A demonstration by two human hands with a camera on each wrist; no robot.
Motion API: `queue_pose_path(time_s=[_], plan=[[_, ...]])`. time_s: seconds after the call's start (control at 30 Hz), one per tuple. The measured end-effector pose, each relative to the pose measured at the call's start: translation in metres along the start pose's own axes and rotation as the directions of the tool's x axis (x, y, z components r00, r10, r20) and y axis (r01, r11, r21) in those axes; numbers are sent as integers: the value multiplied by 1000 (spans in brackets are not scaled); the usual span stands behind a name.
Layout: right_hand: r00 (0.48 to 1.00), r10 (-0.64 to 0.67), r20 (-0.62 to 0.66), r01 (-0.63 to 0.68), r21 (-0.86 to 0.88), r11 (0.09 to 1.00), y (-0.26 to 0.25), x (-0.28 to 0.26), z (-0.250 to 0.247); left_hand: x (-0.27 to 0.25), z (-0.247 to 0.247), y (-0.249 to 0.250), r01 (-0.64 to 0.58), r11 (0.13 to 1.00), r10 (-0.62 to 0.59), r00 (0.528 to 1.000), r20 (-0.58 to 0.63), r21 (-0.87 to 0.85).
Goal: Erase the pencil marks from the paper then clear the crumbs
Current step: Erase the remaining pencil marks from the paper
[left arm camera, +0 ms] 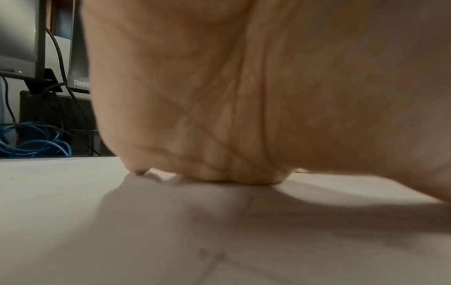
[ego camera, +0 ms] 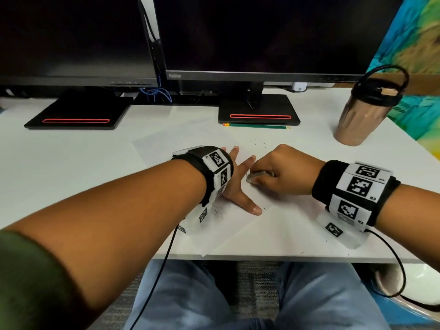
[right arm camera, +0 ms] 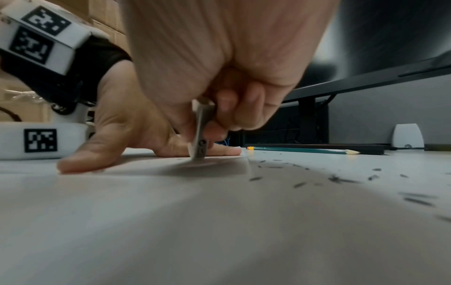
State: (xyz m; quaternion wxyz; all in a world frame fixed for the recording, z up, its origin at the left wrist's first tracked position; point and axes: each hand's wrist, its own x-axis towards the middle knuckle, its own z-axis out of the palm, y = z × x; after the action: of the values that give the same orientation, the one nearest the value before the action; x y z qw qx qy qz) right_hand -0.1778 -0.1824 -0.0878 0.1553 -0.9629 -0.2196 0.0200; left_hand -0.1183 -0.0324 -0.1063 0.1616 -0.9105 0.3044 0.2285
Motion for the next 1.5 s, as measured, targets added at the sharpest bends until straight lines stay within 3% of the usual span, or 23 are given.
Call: queue_pose_path(time_s=[0.1,0.23,0.3,0.37,0.5,0.63,0.77,0.87,1.03,1.17,1.3,1.4,1.5], plan=[[999,-15,41,13,53,998,-2,-2,-1,0,0,-1,-5,1000,5,1000,6,-1],[999,40,-29,-42,-79,996,5,4,-4,-2,0,2,-5,1000,5,1000,-5,-6],[999,-30,32,31,-8,999,-5,1,-2,-2,-1,1,-5,1000,5,1000,9,1],[998,-22,65,18,52,998,-8,1,-3,-2,-1,0,-9,1000,9,1000,13,1],[1000,25,-9,-25,-11,1000,2,6,-5,-3,0,2,-2,1000,2,1000,3,-5],[994,-37,107,29,72,997,-9,1,-3,-3,-3,1,3,1000,-3,999,37,5],[999,43,-1,-43,-41,998,1,7,-5,-1,0,1,-2,1000,2,1000,5,-5],[996,-22,87,17,58,998,-10,1,-3,0,0,1,1,1000,-1,1000,25,2],[998,64,8,-63,-8,998,2,6,-6,3,2,0,-3,1000,3,1000,-2,-7],[996,25,88,-34,94,995,-5,1,-3,1,0,0,0,1000,0,1000,19,9],[994,111,16,-110,-24,994,5,4,-7,1,-1,2,4,1000,-4,1000,10,9],[996,39,81,-43,54,998,-5,0,-3,0,-1,2,8,1000,-8,1000,22,17],[989,129,75,-129,-1,992,6,0,-8,0,-1,1,4,1000,-4,1000,22,1]])
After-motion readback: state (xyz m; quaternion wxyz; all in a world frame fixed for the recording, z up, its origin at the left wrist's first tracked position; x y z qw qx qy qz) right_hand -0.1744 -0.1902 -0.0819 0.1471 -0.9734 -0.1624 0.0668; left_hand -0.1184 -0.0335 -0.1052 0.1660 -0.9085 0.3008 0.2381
